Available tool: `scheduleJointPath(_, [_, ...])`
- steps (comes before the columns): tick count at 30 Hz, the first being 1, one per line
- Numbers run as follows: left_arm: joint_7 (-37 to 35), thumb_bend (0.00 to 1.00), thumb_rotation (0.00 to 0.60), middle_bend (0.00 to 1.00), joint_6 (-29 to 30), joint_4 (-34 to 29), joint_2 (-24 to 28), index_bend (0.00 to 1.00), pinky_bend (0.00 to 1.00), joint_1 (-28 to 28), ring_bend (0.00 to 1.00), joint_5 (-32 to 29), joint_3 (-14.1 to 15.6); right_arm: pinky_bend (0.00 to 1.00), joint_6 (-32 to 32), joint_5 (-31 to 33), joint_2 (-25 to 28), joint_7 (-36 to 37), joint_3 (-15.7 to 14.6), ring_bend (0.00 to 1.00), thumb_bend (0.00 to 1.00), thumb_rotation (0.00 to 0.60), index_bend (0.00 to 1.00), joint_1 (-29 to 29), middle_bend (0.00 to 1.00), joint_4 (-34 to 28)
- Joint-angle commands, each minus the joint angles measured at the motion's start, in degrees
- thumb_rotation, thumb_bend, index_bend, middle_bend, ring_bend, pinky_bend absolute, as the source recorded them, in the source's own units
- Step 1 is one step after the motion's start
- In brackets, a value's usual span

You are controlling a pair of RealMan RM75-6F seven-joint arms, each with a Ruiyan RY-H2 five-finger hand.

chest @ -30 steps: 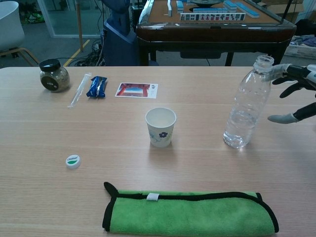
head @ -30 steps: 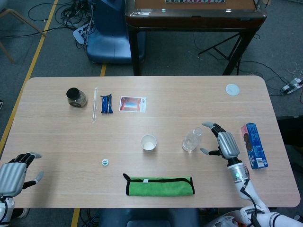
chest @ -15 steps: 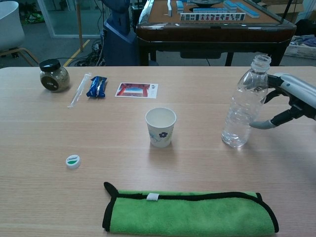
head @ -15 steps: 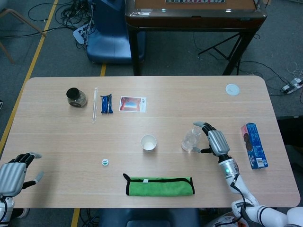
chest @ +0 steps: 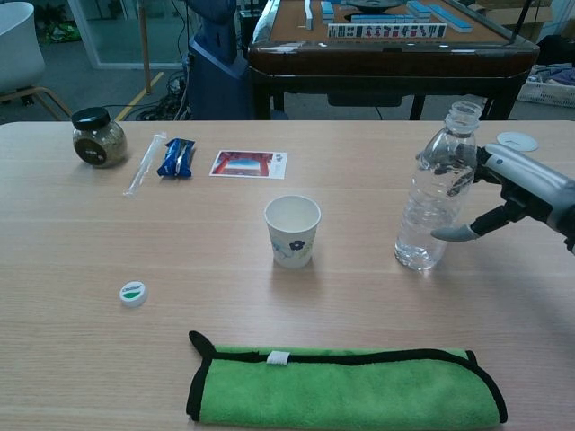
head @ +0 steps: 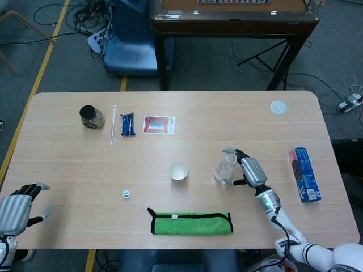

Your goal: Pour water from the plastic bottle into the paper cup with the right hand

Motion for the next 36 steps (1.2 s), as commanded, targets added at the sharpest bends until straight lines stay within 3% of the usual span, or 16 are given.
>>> scheduleJointPath(1, [-0.1,0.23,0.6,0.33,0.0,-0.1,0.1,0.34,0.5,0.0,0.32,0.0,0.0,0.31,-0.1,-0.4,-0.9,0.7,-0.3,0.16,0.09,0.6,0.19,0.6,0.21,1.1])
scheduleJointPath(18, [-0.6,0.23,0.6,0.33,0.2,-0.4,0.4,0.35,0.5,0.2,0.32,0.2,0.1,0.31,-1.1,-1.7,-5.0,9.9,-2.5,0.16,0.09,0.6,0.19,2.6,0.24,8.6])
scheduleJointPath(24, [-0.6,0.23,0.6,0.33,0.3,-0.4,0.5,0.35,0.5,0.2,0.32,0.4,0.2,0.31,-0.5,-2.2,-5.9,12.4,-3.1,0.16,0.04,0.6,0.19,3.0,0.27,11.0])
scheduleJointPath(36, [-0.6,0.23,0.6,0.33,0.1,-0.4,0.6,0.36,0.5,0.2,0.32,0.2,0.2,0.33,-0.7,-1.5,-7.4,13.5,-3.0,0.28,0.08,0.6,0.32,3.5,0.39,14.1])
